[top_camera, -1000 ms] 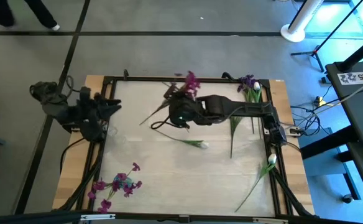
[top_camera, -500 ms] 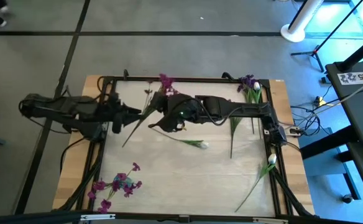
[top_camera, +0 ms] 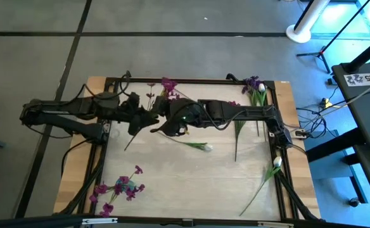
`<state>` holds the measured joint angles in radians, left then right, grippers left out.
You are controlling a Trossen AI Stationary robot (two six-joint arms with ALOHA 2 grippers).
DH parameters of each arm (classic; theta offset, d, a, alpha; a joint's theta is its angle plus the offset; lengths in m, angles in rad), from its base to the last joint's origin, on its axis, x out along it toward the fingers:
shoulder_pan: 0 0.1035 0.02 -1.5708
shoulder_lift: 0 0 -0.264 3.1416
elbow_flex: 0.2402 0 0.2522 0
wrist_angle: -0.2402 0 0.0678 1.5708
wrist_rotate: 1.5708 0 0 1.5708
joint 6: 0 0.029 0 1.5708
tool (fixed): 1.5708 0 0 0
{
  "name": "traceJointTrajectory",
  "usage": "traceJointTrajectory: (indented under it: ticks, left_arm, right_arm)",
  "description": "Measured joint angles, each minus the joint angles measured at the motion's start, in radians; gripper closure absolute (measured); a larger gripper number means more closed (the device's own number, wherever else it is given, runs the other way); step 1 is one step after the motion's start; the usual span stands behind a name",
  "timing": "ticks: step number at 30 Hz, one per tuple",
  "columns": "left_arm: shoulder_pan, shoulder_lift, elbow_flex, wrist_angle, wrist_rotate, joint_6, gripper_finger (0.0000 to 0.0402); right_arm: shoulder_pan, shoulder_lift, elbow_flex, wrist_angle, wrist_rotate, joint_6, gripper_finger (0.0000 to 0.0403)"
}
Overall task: Sort flowers into vase by color
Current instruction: Put the bottom light purple flowers into the blue vase
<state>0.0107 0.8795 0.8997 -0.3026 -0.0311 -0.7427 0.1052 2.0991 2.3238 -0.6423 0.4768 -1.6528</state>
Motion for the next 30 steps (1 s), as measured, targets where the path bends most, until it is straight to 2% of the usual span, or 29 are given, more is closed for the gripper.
traceJointTrajectory:
  ticks: [4, 7, 10, 15, 19, 23, 27, 30]
  left_arm:
    - [0.011, -0.014, 0.000, 0.001, 0.013, -0.002, 0.0288]
    - [0.024, -0.018, 0.000, -0.003, 0.072, 0.021, 0.0338]
    - [0.025, -0.018, 0.000, -0.019, 0.081, 0.020, 0.0385]
    - [0.025, -0.020, 0.017, -0.036, 0.044, 0.024, 0.0393]
    - [0.012, -0.031, 0.125, -0.142, -0.029, 0.082, 0.0397]
    - [-0.019, -0.029, 0.227, -0.219, -0.150, 0.203, 0.0397]
    - [-0.031, -0.031, 0.275, -0.171, -0.281, 0.256, 0.0398]
    - [-0.032, -0.029, 0.275, -0.075, -0.308, 0.308, 0.0398]
  right_arm:
    - [0.002, -0.002, 0.000, -0.039, -0.049, 0.008, 0.0331]
    - [0.000, -0.003, 0.000, -0.059, -0.082, 0.021, 0.0285]
    - [0.005, -0.003, 0.000, -0.051, -0.094, 0.028, 0.0237]
    - [0.036, -0.039, 0.001, -0.014, -0.077, 0.082, 0.0165]
    - [0.048, -0.094, 0.001, 0.013, -0.127, 0.203, 0.0126]
    - [0.026, -0.153, 0.002, 0.037, -0.245, 0.456, 0.0115]
    - [-0.009, -0.189, 0.002, 0.026, -0.420, 0.868, 0.0122]
    - [-0.027, -0.200, 0.002, 0.002, -0.525, 1.106, 0.0135]
